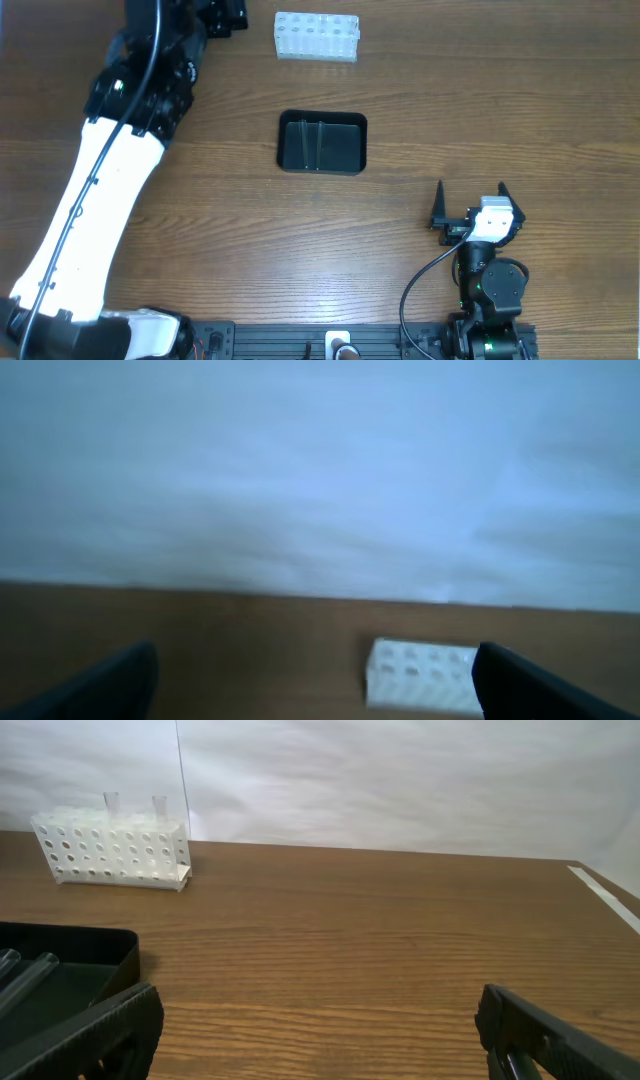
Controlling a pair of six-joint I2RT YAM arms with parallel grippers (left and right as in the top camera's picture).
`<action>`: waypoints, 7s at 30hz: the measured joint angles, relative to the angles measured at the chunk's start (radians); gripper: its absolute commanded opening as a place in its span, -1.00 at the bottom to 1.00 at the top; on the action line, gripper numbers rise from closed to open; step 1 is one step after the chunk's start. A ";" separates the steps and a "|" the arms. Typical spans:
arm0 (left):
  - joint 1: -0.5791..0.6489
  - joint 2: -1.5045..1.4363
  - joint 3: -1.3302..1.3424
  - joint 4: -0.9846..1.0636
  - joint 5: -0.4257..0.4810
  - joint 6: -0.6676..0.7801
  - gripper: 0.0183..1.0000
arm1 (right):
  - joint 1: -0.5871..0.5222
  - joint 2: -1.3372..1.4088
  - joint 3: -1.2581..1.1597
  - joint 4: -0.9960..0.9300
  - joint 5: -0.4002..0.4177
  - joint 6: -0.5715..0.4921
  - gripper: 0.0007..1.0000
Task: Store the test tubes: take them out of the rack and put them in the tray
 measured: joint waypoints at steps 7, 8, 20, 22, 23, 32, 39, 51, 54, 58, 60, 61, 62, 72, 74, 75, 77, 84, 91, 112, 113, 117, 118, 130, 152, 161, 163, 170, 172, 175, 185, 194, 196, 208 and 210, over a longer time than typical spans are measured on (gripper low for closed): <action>0.101 -0.266 -0.411 0.288 0.125 0.115 1.00 | 0.000 0.000 0.000 0.000 0.000 0.000 0.99; 0.119 -0.319 -0.482 0.325 0.141 0.121 1.00 | 0.000 0.000 0.000 0.000 0.000 0.000 0.99; 0.163 -1.059 -1.168 0.481 0.224 0.185 1.00 | 0.000 0.000 0.000 0.000 0.000 0.000 0.98; 0.163 -1.170 -1.248 0.485 0.232 0.188 1.00 | 0.000 0.000 0.000 0.000 0.000 0.000 0.99; 0.163 -1.208 -1.278 0.486 0.236 0.189 1.00 | 0.000 0.000 0.000 0.000 0.000 0.000 0.98; 0.163 -1.450 -1.495 0.540 0.270 0.189 1.00 | 0.000 0.000 0.000 0.000 0.000 0.000 0.99; 0.170 -1.506 -1.565 0.474 0.298 0.189 1.00 | 0.000 0.000 0.000 0.000 0.000 0.000 0.98; 0.218 -1.509 -1.569 0.314 0.359 0.189 1.00 | 0.000 0.000 0.000 0.000 0.000 0.000 0.98; 0.218 -1.509 -1.569 0.314 0.360 0.189 1.00 | 0.000 0.000 0.000 0.000 0.000 0.000 0.99; 0.218 -1.509 -1.569 0.314 0.360 0.189 1.00 | 0.000 0.000 0.000 0.000 0.000 0.000 0.99; 0.218 -1.509 -1.569 0.314 0.360 0.189 1.00 | 0.000 0.000 0.000 0.000 0.000 0.000 0.99; 0.218 -1.509 -1.569 0.314 0.360 0.189 1.00 | 0.000 0.000 0.000 0.000 0.000 0.000 0.99; 0.218 -1.509 -1.569 0.314 0.360 0.189 1.00 | 0.000 0.000 0.000 0.000 0.000 0.000 0.99; 0.218 -1.509 -1.569 0.314 0.360 0.189 1.00 | 0.000 0.000 0.000 0.000 0.000 0.000 0.99; 0.218 -1.509 -1.569 0.314 0.360 0.189 1.00 | 0.000 0.000 0.000 0.000 0.000 0.000 0.98; 0.218 -1.509 -1.569 0.314 0.360 0.189 1.00 | 0.000 0.000 0.000 0.000 0.000 0.000 0.99; 0.218 -1.509 -1.569 0.314 0.360 0.189 1.00 | 0.000 0.000 0.000 0.000 0.000 0.000 0.98; 0.218 -1.509 -1.569 0.314 0.360 0.189 1.00 | 0.000 0.000 0.000 0.000 0.000 0.000 0.99; 0.218 -1.509 -1.569 0.314 0.360 0.189 1.00 | 0.000 0.002 0.000 0.033 -0.018 0.003 0.99; 0.218 -1.508 -1.569 0.314 0.363 0.189 1.00 | 0.106 1.152 0.532 0.435 -0.166 0.061 0.98; 0.218 -1.509 -1.569 0.314 0.364 0.189 1.00 | 0.126 1.206 0.571 0.436 -0.171 0.063 0.98; 0.218 -1.509 -1.569 0.314 0.364 0.189 1.00 | 0.242 1.443 0.773 0.375 -0.181 0.061 0.98; 0.218 -1.509 -1.569 0.314 0.364 0.189 1.00 | 0.269 1.492 0.824 0.333 -0.182 0.060 0.98; 0.218 -1.510 -1.569 0.314 0.367 0.189 1.00 | 0.403 1.938 1.376 0.085 -0.123 0.144 0.99; 0.218 -1.510 -1.569 0.314 0.367 0.189 1.00 | 0.409 2.329 1.860 -0.003 0.064 0.235 0.94; 0.218 -1.510 -1.569 0.314 0.367 0.189 1.00 | 0.408 2.332 1.867 0.008 0.107 0.242 0.54; 0.218 -1.510 -1.569 0.314 0.367 0.189 1.00 | 0.407 2.333 1.867 0.008 0.114 0.245 0.49; 0.218 -1.510 -1.569 0.314 0.367 0.189 1.00 | 0.402 2.348 1.867 0.009 0.130 0.242 0.30; 0.218 -1.510 -1.569 0.314 0.366 0.189 1.00 | 0.401 2.354 1.867 0.009 0.131 0.240 0.25; 0.218 -1.510 -1.569 0.314 0.367 0.189 1.00 | 0.391 2.363 1.867 0.008 0.132 0.240 0.11; 0.218 -1.510 -1.569 0.314 0.367 0.189 1.00 | 0.381 2.365 1.867 0.017 0.135 0.231 -0.37; 0.218 -1.510 -1.569 0.314 0.367 0.189 1.00 | 0.381 2.365 1.867 0.017 0.136 0.220 -0.64; 0.218 -1.510 -1.569 0.314 0.367 0.189 1.00 | 0.381 2.365 1.867 0.017 0.135 0.221 -0.68; 0.218 -1.510 -1.569 0.314 0.367 0.189 1.00 | 0.381 2.365 1.867 0.028 0.138 0.221 -0.81; 0.218 -1.510 -1.569 0.314 0.367 0.189 1.00 | 0.381 2.365 1.867 0.031 0.138 0.220 -0.81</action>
